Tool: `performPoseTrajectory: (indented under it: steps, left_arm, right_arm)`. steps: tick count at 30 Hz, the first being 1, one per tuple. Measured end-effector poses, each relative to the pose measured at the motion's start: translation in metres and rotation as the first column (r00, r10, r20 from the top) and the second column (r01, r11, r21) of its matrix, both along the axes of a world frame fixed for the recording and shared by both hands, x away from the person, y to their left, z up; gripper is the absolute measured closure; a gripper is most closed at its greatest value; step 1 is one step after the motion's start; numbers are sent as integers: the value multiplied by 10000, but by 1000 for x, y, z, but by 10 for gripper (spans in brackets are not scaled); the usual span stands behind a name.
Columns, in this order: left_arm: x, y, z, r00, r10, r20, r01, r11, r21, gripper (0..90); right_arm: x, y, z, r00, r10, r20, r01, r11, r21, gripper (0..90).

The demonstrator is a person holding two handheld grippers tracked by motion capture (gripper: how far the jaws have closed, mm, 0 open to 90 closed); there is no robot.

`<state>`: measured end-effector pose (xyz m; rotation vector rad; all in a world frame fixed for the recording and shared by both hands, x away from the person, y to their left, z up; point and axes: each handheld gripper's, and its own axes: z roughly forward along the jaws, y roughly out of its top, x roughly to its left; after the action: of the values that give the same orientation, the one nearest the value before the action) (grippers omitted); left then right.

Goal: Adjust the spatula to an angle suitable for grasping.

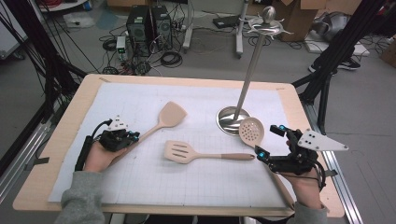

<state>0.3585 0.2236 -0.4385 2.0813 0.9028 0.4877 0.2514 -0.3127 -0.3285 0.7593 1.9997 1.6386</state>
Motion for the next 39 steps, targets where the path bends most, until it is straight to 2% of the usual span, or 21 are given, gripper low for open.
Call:
performPoseTrajectory:
  steps: [3,6,7,10,11,13,14,15,16,17,18,20,21,25,27,30,32,33,34,35,39]
  left_arm:
    - [-1,0,0,9987,-355,-373,353,9993,-79,896]
    - [-3,-3,-1,9943,-768,-746,765,9970,-67,896]
    - [-3,-3,-1,9943,-768,-746,765,9970,-67,896]
    - [-7,-8,0,9840,-1502,-961,1503,9886,-56,895]
    - [-7,-8,0,9840,-1502,-961,1503,9886,-56,895]
    - [-7,-9,0,9859,-1456,-829,1464,9892,32,895]
    - [-7,-8,0,9895,-1261,-700,1267,9919,45,895]
    - [-6,-7,1,9921,-1100,-605,1097,9939,-76,895]
    - [-5,-2,5,9974,-684,-225,676,9971,-346,895]
    - [-5,-2,5,9974,-684,-225,676,9971,-346,895]
    - [-5,0,8,9983,-583,-83,577,9970,-519,895]
    - [-6,-1,13,9967,-697,405,737,9913,-1095,896]
    - [-6,-4,15,9947,-827,608,895,9888,-1197,895]
    - [-2,-20,14,9876,-1312,860,1372,9882,-687,895]
    - [1,-27,14,9882,-1334,758,1369,9896,-435,895]
    - [5,-41,16,9845,-1586,752,1603,9869,-166,896]
    - [7,-44,16,9840,-1623,730,1631,9866,-58,895]
    - [9,-46,15,9834,-1633,789,1657,9859,-248,895]
    - [12,-47,15,9835,-1708,604,1724,9848,-223,895]
    - [14,-50,15,9857,-1590,552,1599,9870,-129,895]
    - [25,-56,12,9863,-1637,203,1638,9865,-73,896]
  right_arm:
    - [1,0,0,10000,5,33,-4,10000,-21,106]
    - [1,1,-1,10000,30,6,-30,10000,-25,107]
    - [1,1,-1,10000,30,6,-30,10000,-25,107]
    - [1,1,-1,10000,32,26,-32,10000,-39,107]
    - [1,0,0,10000,-11,20,11,10000,-4,106]
    - [1,0,0,10000,-9,27,9,10000,-5,107]
    - [1,-1,0,10000,-2,59,2,10000,10,107]
    - [1,-1,0,10000,-2,59,2,10000,10,107]
    - [1,-1,-1,10000,-25,42,25,10000,-5,107]
    - [1,-1,-1,10000,-28,15,28,10000,-12,106]
    - [1,-1,-2,10000,-11,-20,11,10000,12,107]
    - [2,-1,-2,10000,-43,-69,43,10000,-7,106]
    - [3,-1,-3,9999,-76,-102,76,10000,-1,106]
    - [3,0,-2,10000,-59,-45,58,10000,-33,106]
    - [3,1,-2,10000,-32,-24,32,10000,-70,107]
    - [4,1,-1,10000,-10,-25,10,10000,-32,106]
    - [5,2,-2,10000,19,-45,-19,10000,-14,107]
    - [5,2,-2,10000,27,-38,-27,10000,-14,107]
    - [5,2,-2,10000,27,-38,-27,10000,-14,107]
    - [5,2,-1,10000,73,-47,-73,10000,-7,107]
    - [4,2,0,9999,92,47,-92,10000,-17,107]
